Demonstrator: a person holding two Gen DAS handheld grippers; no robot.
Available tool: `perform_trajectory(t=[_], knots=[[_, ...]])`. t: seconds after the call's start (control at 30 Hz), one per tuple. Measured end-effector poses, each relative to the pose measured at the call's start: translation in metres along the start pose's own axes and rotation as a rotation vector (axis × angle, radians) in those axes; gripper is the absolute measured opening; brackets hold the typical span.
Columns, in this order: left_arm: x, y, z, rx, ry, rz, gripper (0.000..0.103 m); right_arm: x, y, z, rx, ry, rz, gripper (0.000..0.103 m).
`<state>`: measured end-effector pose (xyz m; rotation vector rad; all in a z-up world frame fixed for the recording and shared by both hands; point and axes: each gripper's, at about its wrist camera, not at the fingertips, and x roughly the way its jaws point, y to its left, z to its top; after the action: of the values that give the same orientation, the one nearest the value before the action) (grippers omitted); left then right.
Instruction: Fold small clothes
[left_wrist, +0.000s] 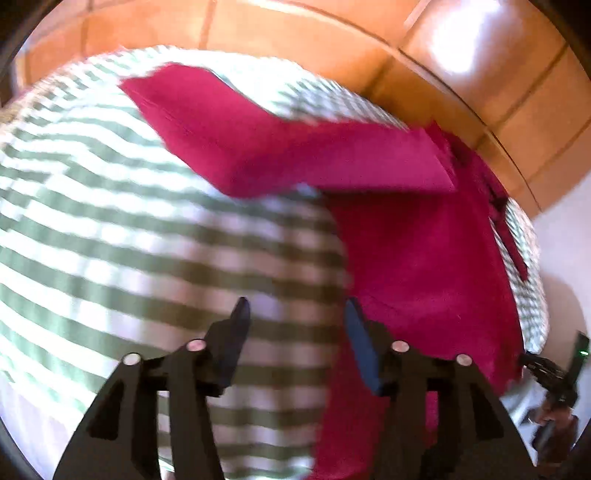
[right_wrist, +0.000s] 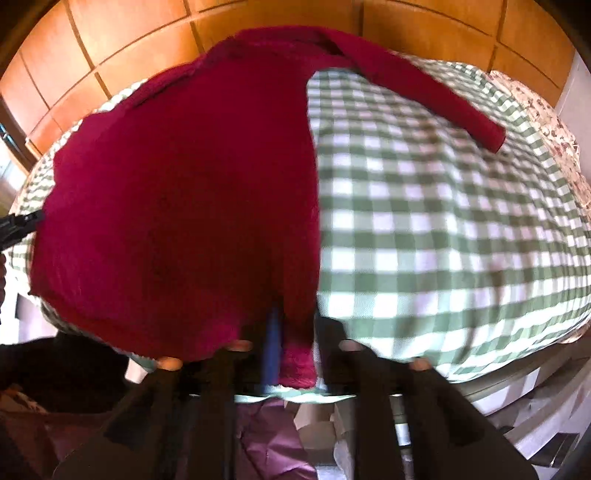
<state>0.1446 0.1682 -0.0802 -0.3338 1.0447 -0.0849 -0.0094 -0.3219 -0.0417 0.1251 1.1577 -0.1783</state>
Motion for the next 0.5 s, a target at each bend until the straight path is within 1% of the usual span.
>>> perform_trajectory(t=[0.03, 0.07, 0.1, 0.17, 0.2, 0.27, 0.33, 0.37, 0.4, 0.5], knots=[[-0.004, 0.007, 0.003, -0.01, -0.024, 0.044, 0.062, -0.007, -0.002, 0.008, 0.015, -0.046, -0.009, 0.063], [-0.007, 0.02, 0.012, -0.035, -0.052, 0.089, 0.065, -0.01, 0.0, 0.014, 0.023, -0.071, 0.002, 0.063], [-0.008, 0.029, 0.017, -0.06, -0.064, 0.106, 0.065, -0.011, 0.002, 0.02, 0.023, -0.088, 0.013, 0.063], [-0.011, 0.058, 0.031, -0.138, -0.091, 0.139, 0.065, -0.012, 0.015, 0.031, 0.013, -0.115, 0.042, 0.063], [-0.013, 0.076, 0.044, -0.185, -0.119, 0.163, 0.065, -0.01, 0.023, 0.036, 0.009, -0.117, 0.066, 0.063], [-0.012, 0.093, 0.059, -0.237, -0.15, 0.195, 0.065, -0.001, 0.048, 0.047, -0.031, -0.112, 0.115, 0.063], [-0.014, 0.112, 0.081, -0.285, -0.187, 0.188, 0.065, 0.011, 0.071, 0.054, -0.062, -0.104, 0.153, 0.063], [-0.011, 0.118, 0.093, -0.296, -0.198, 0.188, 0.067, 0.018, 0.082, 0.057, -0.071, -0.095, 0.177, 0.063], [-0.006, 0.123, 0.109, -0.297, -0.202, 0.207, 0.07, 0.024, 0.092, 0.06, -0.081, -0.086, 0.194, 0.063], [0.01, 0.131, 0.136, -0.282, -0.194, 0.283, 0.072, 0.04, 0.118, 0.068, -0.1, -0.064, 0.234, 0.063]])
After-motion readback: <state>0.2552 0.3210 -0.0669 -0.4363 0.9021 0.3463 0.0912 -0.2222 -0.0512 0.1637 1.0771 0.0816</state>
